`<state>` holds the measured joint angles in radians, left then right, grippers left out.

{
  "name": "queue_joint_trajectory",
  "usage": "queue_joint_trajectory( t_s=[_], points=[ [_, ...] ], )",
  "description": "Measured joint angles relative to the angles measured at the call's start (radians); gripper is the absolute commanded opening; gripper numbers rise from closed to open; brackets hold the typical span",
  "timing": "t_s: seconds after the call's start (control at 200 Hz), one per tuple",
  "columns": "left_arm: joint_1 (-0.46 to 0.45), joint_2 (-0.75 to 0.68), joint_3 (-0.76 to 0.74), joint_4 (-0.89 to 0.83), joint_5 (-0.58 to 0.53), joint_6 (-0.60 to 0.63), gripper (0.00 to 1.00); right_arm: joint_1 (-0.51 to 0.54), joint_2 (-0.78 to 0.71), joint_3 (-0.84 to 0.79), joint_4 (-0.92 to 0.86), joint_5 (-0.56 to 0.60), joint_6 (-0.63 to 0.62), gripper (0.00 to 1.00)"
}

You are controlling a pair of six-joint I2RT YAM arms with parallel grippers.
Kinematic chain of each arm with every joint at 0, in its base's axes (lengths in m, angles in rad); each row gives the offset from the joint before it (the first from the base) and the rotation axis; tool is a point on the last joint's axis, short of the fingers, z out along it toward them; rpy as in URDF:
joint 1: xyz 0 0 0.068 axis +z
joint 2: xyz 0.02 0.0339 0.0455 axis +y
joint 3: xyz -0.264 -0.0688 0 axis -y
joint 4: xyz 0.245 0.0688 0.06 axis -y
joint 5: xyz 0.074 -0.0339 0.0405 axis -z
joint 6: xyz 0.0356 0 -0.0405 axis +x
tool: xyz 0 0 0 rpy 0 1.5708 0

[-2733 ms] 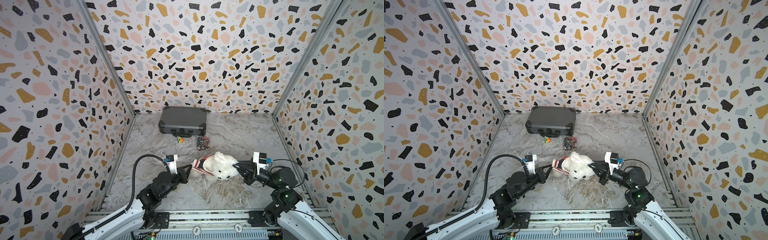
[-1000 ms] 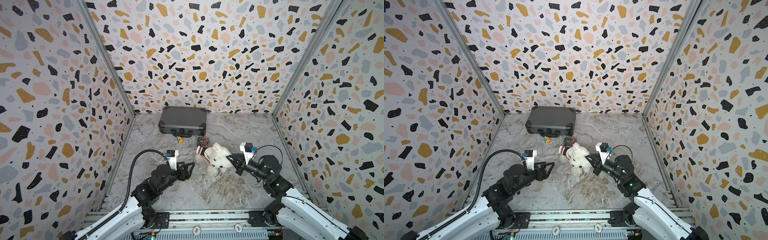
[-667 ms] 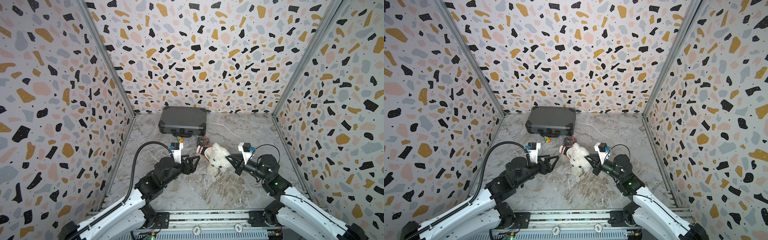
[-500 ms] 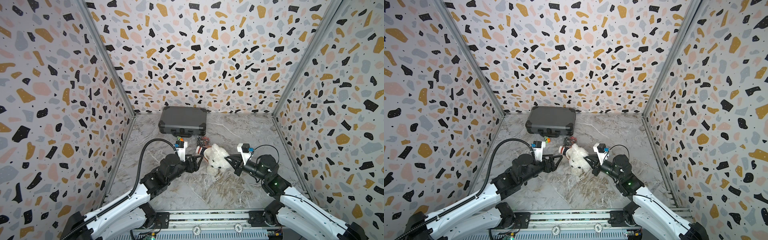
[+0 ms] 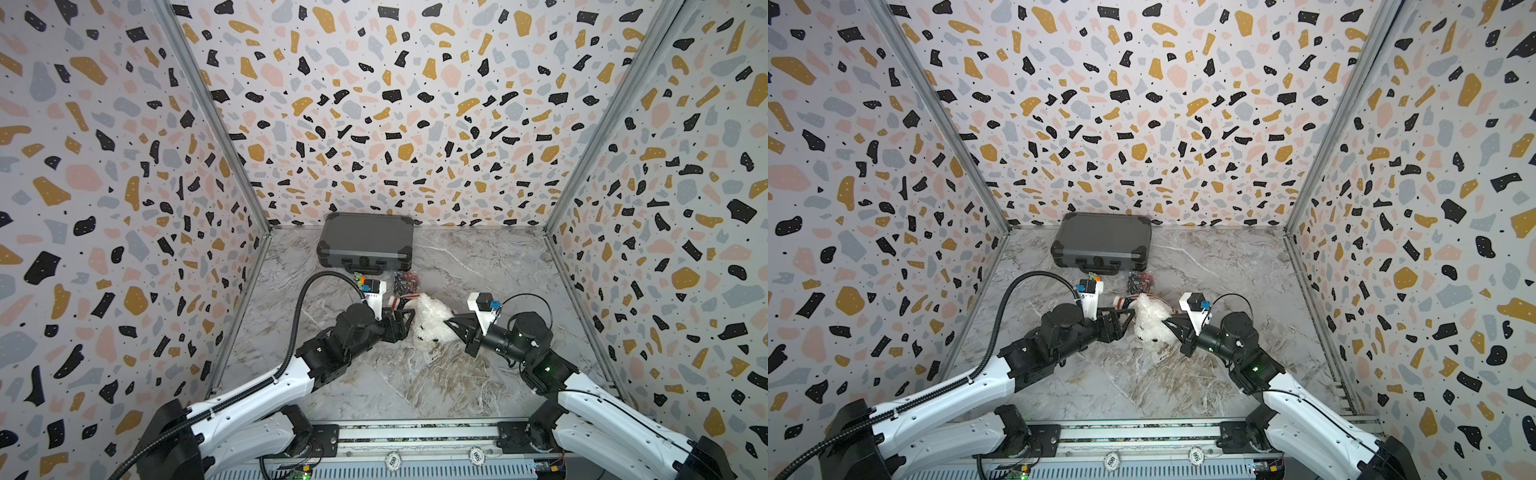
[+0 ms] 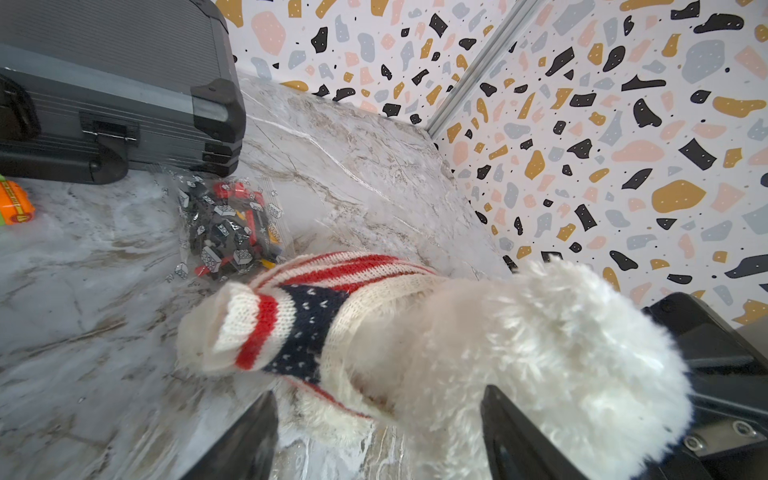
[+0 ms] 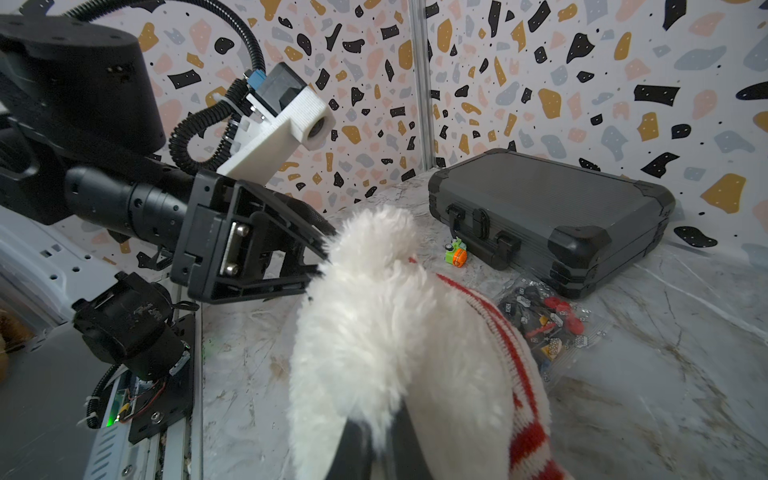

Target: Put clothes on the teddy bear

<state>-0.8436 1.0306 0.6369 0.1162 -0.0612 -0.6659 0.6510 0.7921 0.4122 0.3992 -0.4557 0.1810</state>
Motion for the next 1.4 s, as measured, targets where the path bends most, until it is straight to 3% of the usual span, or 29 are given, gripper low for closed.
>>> queue_joint_trajectory(
  t_s=[0.18, 0.476, 0.641, 0.906, 0.966, 1.056, 1.121, 1.261, 1.301, 1.402],
  points=[
    [-0.016, 0.019, 0.0, 0.025, 0.02, 0.001, 0.77, 0.0, 0.013, 0.0, 0.013, 0.001, -0.008, 0.0],
    [-0.022, -0.067, 0.085, 0.002, 0.02, 0.024, 0.76, 0.005, 0.023, 0.0, 0.02, 0.002, -0.012, 0.0],
    [-0.06, 0.014, 0.121, 0.031, 0.024, 0.026, 0.76, 0.02, 0.034, 0.0, 0.032, 0.0, -0.015, 0.0],
    [-0.095, 0.129, 0.14, 0.045, 0.026, 0.025, 0.62, 0.028, 0.042, 0.0, 0.033, 0.002, -0.019, 0.0],
    [-0.097, 0.131, 0.14, 0.051, 0.026, 0.021, 0.55, 0.028, 0.047, 0.0, 0.035, 0.003, -0.022, 0.0],
    [-0.102, 0.137, 0.14, 0.063, 0.026, 0.018, 0.31, 0.029, 0.054, 0.0, 0.036, 0.004, -0.022, 0.0],
    [-0.105, 0.139, 0.139, 0.068, 0.026, 0.013, 0.2, 0.031, 0.059, 0.0, 0.036, 0.005, -0.022, 0.0],
    [-0.107, 0.138, 0.131, 0.087, 0.026, -0.002, 0.04, 0.035, 0.061, 0.0, 0.032, 0.012, -0.025, 0.01],
    [-0.107, 0.138, 0.13, 0.092, 0.025, -0.005, 0.0, 0.036, 0.059, 0.0, 0.027, 0.016, -0.027, 0.06],
    [-0.108, 0.135, 0.124, 0.104, 0.023, -0.008, 0.0, 0.037, 0.048, 0.0, 0.016, 0.026, -0.029, 0.22]
  ],
)
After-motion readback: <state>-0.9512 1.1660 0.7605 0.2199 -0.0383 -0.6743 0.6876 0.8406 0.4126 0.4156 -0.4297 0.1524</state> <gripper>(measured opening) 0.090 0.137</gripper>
